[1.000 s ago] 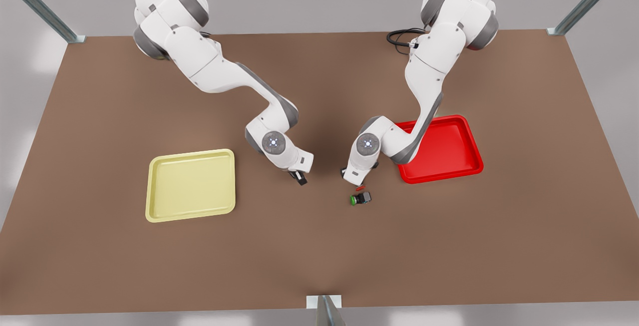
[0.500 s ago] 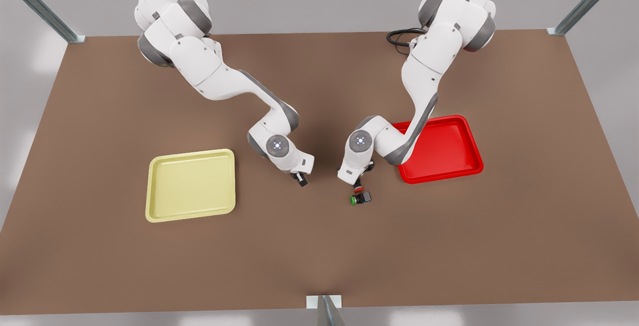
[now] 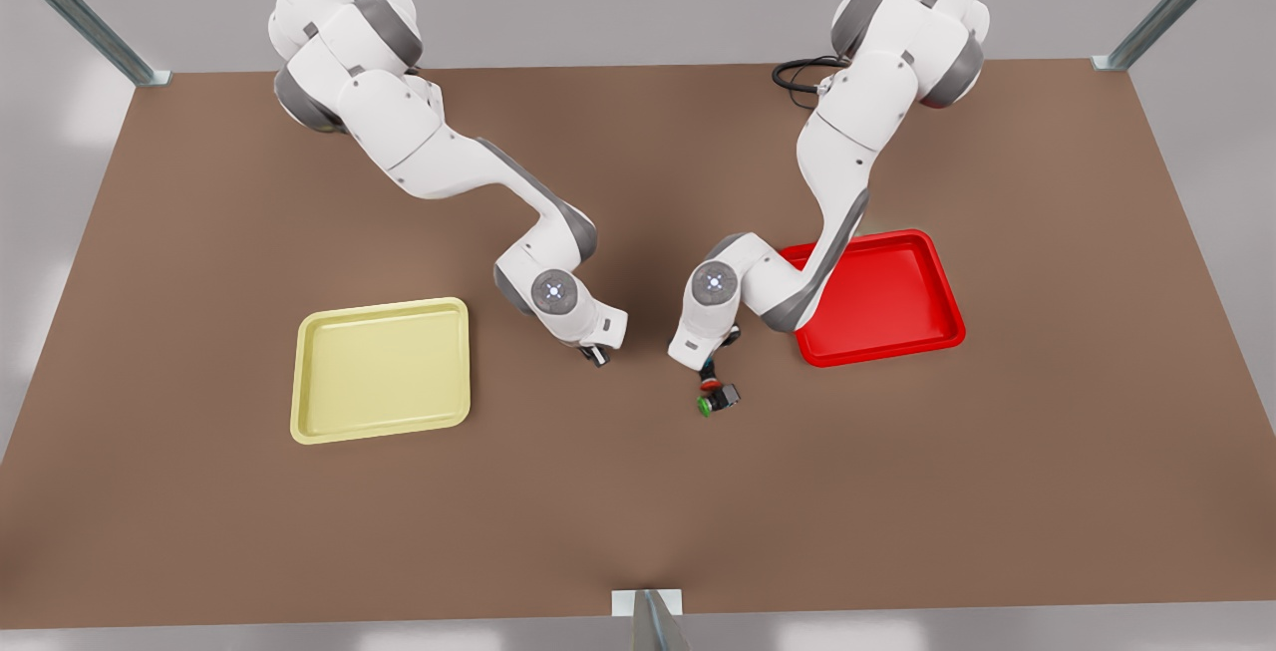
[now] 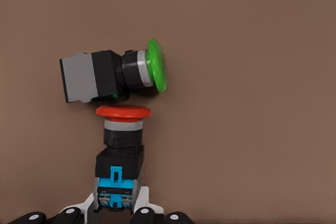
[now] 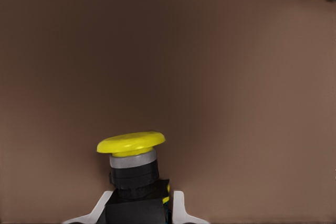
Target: Place the switches on the corresponding trays according to their colors
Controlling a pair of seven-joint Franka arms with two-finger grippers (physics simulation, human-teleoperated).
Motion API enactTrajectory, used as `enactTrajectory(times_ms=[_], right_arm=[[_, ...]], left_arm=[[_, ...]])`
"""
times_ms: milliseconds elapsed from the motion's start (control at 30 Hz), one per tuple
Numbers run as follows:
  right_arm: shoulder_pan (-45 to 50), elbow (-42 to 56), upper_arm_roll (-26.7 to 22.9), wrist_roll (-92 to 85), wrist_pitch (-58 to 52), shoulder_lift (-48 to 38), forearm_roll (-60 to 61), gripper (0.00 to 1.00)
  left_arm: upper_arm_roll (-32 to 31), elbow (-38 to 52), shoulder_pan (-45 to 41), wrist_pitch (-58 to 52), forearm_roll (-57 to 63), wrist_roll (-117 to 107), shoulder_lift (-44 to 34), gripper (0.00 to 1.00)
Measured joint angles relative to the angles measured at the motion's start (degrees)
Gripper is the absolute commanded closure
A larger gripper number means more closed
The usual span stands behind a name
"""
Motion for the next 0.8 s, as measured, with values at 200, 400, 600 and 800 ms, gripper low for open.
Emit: enactTrajectory(times_ms=[200,400,600,800], right_arm=[[-24.3,-12.1,4.7,-6.4,-17.7,-22.0,5.1,0.45],[-38.5,-13.4,4.6,-12.0,-19.6,-21.1,6.6,0.00],[-39.0,-13.5,4.6,-12.2,-16.8,-21.0,6.4,0.00],[-39.3,-11.2,4.6,-11.5,-21.9,-23.7,10.3,0.00]], left_arm=[[0.5,-1.2,1.5,-7.8,0.5,0.1,-6.6,0.58],[0.7,-9.4,18.8,-11.1,0.5,7.5,-15.8,0.58],[4.8,-37.0,21.8,-3.3,-1.6,14.3,-34.9,0.57],[0.3,-39.6,21.4,-9.7,-6.9,14.2,-36.6,0.00]])
